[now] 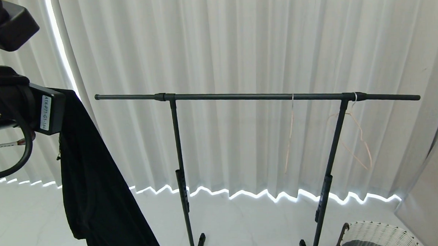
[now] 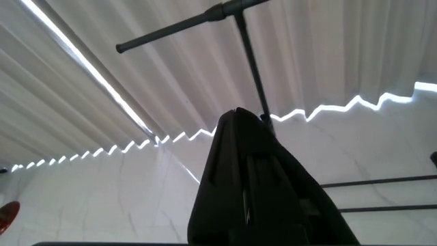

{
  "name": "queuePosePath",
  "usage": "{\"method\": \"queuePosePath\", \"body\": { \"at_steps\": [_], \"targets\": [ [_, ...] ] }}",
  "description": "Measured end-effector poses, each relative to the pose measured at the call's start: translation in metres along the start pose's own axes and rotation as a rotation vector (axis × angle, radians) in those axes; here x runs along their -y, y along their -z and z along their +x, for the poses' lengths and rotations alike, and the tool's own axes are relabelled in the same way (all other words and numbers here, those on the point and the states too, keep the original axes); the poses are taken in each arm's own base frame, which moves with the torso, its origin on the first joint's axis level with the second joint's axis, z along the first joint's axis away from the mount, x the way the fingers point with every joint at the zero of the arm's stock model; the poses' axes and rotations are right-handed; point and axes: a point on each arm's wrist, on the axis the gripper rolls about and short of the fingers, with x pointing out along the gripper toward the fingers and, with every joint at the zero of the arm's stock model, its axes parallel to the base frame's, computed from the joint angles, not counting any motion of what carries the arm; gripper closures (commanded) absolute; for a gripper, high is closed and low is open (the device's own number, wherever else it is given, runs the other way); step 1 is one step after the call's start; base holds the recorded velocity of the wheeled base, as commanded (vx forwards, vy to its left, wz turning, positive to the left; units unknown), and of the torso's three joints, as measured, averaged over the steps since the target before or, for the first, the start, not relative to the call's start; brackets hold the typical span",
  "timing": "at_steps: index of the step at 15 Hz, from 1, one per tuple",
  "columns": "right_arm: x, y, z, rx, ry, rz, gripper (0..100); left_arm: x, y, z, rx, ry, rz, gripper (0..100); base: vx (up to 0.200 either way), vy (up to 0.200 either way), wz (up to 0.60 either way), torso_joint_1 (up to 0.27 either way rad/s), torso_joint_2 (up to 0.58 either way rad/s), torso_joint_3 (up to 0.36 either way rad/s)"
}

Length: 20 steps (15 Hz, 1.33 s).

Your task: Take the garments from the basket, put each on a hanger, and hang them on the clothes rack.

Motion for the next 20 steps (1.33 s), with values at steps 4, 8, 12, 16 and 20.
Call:
{"method": "queuePosePath", "body": {
  "at_steps": [4,8,12,16,20],
  "targets": [
    [0.0,0.0,0.005,-0.014,0.003,0.001,0,0.0,-0.001,-0.001,0.007,0.003,-0.001,100,0.1,0.1,0.0,0.001,0.0,0.002],
    [0.0,0.002,0.007,-0.025,0.007,0.001,0,0.002,-0.002,-0.001,0.021,0.009,-0.002,100,0.0,0.0,0.0,0.0,0.0,0.0],
    [0.0,0.002,0.007,-0.026,0.006,0.0,0,0.002,-0.002,-0.002,0.029,0.006,0.005,100,0.0,-0.15,0.0,-0.001,0.0,0.004],
    [0.0,0.002,0.007,-0.028,0.007,-0.001,0,0.008,0.003,-0.008,0.035,0.037,0.044,100,0.0,-0.2,0.0,0.002,0.0,0.002],
    [0.0,0.002,0.007,-0.028,0.006,-0.001,0,0.009,0.004,-0.012,0.042,0.047,0.046,100,0.0,-0.1,0.0,-0.001,0.0,0.004]
  ]
}}
